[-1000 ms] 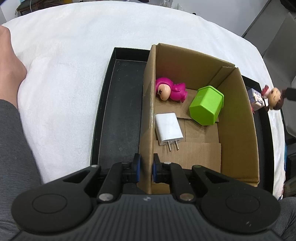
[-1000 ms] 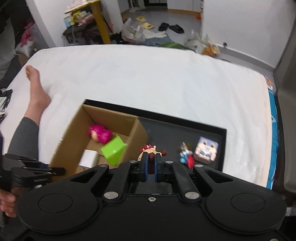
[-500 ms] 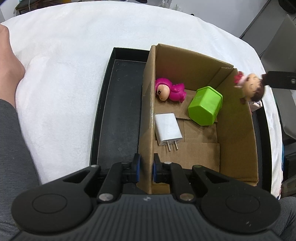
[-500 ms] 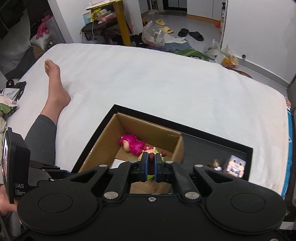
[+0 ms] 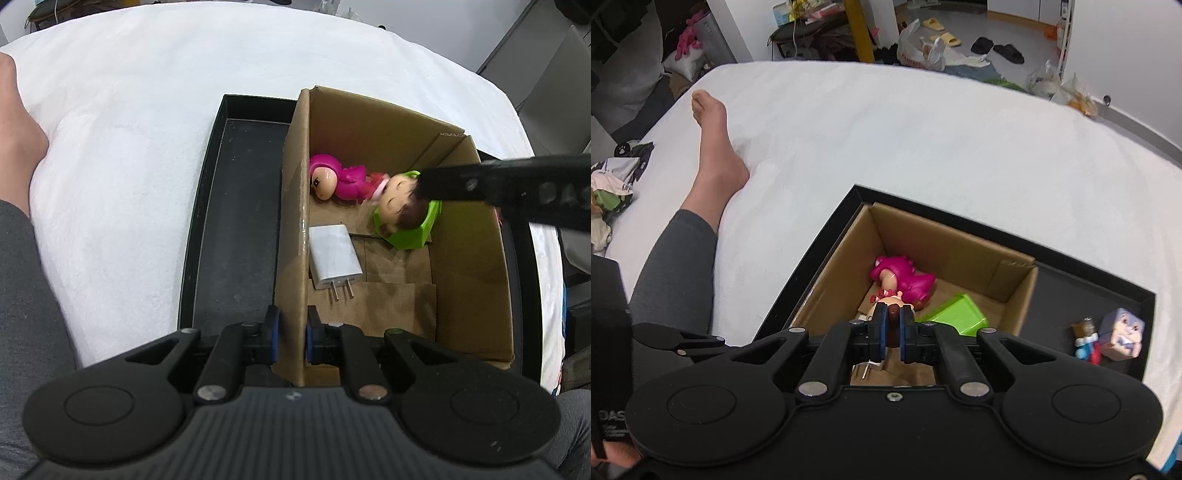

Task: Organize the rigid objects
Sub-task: 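Open the right gripper to drop the monkey figure into the box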

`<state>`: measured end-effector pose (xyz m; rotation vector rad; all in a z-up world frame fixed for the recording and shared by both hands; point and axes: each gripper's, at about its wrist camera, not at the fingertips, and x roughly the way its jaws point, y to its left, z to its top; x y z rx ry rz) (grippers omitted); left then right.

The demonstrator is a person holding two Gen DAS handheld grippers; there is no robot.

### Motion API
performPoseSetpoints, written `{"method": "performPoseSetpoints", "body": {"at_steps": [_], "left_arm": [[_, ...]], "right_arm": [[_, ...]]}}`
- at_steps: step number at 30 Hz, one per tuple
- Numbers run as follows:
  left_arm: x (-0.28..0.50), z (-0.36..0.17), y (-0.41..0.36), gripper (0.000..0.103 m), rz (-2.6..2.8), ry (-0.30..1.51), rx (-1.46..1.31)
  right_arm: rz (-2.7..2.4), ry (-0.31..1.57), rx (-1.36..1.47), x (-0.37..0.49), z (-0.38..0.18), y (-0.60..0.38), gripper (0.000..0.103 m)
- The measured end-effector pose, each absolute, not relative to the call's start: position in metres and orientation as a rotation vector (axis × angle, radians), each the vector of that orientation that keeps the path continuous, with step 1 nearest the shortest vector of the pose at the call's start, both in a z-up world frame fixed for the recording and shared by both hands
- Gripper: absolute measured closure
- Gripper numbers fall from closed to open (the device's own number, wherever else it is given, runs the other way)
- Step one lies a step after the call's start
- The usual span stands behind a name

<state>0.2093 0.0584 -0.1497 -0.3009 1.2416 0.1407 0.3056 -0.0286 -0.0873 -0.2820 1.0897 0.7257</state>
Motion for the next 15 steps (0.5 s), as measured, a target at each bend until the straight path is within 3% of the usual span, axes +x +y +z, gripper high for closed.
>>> {"method": "performPoseSetpoints", "body": {"at_steps": [4,13,15], "left_arm": [[0.210,-0.151,0.058,0.091,0.142,1.242,-0.301],[0.210,-0.150,0.056,0.091,0.143,1.244,-0.293],[0.209,-0.150,0.056,0.091,0.142,1.244,-0.294]], "right_arm": [[0.720,1.114,-0.290,0.305,-0.099,-0.026,0.096],[0.692,1.123,-0.229,0.303,-0.094,-0.051,0.080],[0.689,1.108,-0.211,0.303,-0.090,-0.060,0.068]]}}
